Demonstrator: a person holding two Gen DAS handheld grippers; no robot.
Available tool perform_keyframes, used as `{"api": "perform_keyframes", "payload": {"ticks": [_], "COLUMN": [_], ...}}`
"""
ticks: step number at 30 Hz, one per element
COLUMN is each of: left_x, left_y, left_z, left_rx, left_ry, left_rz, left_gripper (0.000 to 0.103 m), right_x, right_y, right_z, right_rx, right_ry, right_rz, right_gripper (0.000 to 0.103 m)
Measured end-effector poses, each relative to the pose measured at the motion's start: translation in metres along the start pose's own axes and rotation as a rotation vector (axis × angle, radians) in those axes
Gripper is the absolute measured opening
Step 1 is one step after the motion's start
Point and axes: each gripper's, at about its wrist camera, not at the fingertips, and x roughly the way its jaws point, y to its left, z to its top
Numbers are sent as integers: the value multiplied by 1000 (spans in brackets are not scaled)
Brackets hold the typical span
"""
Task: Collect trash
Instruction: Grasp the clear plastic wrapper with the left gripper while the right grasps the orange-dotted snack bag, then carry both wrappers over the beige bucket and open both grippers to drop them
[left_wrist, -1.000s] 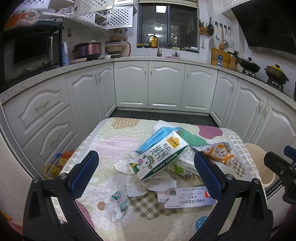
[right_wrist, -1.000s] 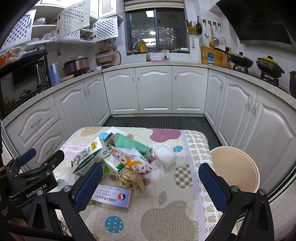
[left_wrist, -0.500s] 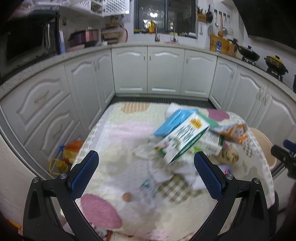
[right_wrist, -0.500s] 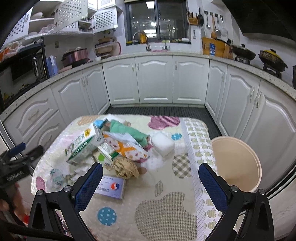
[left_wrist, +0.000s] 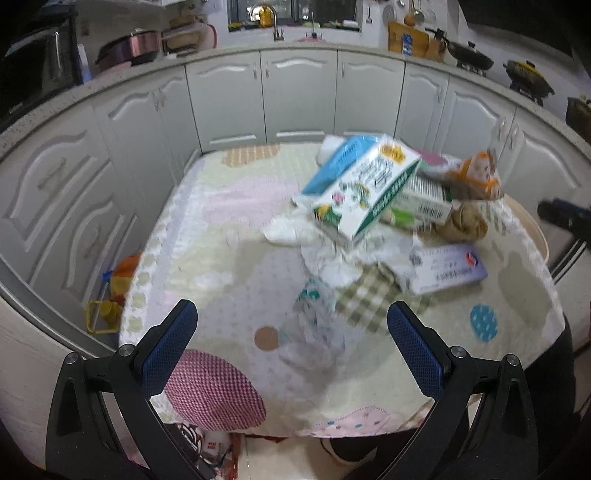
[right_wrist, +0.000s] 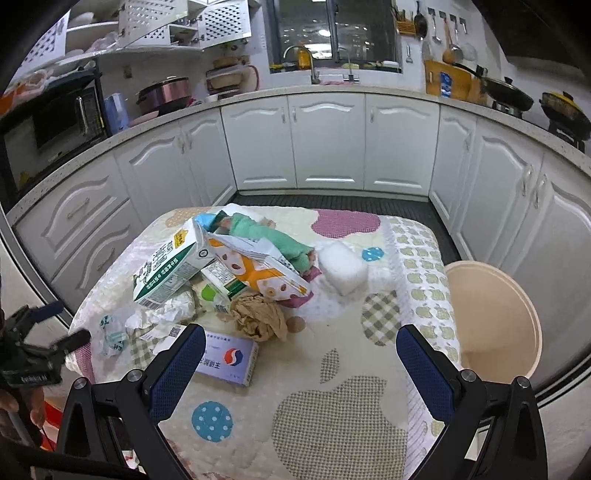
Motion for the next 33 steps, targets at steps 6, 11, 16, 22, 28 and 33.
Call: {"api": "perform_keyframes", "payload": {"ticks": [6, 11, 16, 22, 28, 33], "left_x": [25, 43, 60, 56, 22, -2], "left_y": [-2, -2, 6, 22, 31, 7], "left_z": [0, 4, 10, 9, 26, 50], "left_rx": [-13, 4, -26, -81, -118, -80], "left_ry": [0, -2, 45, 71, 21, -23], "left_rz": [11, 1, -46, -121, -177, -219], "left_gripper": [102, 88, 46, 21, 20, 20], "right_x": [15, 35, 67, 57, 22, -2], "right_y": [9, 18, 26, 14, -6, -38], "right_z": [13, 33, 45, 42, 45, 46], "right_rx": [-44, -117, -193, -155, -88, 32], "right_ry": [5, -16, 34, 10, -39, -64], "right_rz": [11, 1, 5, 81, 137, 193], "right_gripper": [102, 102, 73, 41, 39, 39]}}
